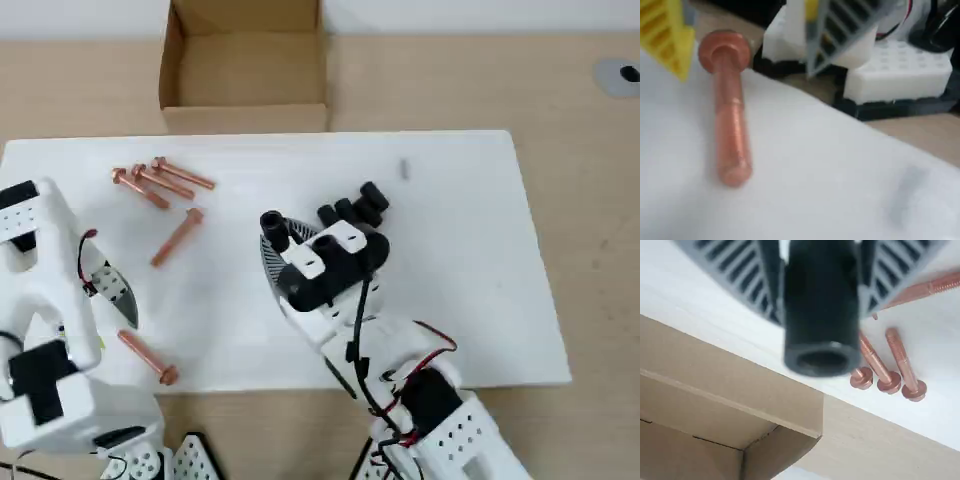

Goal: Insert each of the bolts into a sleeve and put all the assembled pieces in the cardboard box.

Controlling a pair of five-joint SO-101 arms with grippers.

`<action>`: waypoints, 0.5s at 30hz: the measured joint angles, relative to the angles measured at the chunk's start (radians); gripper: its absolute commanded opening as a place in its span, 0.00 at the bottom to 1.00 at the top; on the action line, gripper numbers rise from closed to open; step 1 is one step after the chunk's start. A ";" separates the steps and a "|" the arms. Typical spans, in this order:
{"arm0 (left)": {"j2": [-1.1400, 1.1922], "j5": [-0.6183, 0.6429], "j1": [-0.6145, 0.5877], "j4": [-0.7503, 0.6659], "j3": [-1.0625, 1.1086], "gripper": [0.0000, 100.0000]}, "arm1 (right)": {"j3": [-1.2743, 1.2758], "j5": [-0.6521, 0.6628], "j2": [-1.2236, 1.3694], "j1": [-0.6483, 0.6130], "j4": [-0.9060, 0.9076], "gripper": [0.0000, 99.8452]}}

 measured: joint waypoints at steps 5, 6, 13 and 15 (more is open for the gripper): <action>0.092 -0.052 0.000 0.000 -0.009 0.17 | 0.000 0.000 0.000 0.000 0.000 0.01; 0.107 -0.055 0.000 0.000 -0.014 0.17 | 0.000 0.000 0.000 0.000 0.000 0.01; 0.192 -0.055 -0.041 0.000 -0.026 0.17 | 0.000 0.000 0.000 0.000 0.000 0.01; 0.219 -0.054 -0.044 -0.005 -0.026 0.17 | 0.000 0.000 0.000 0.000 0.000 0.01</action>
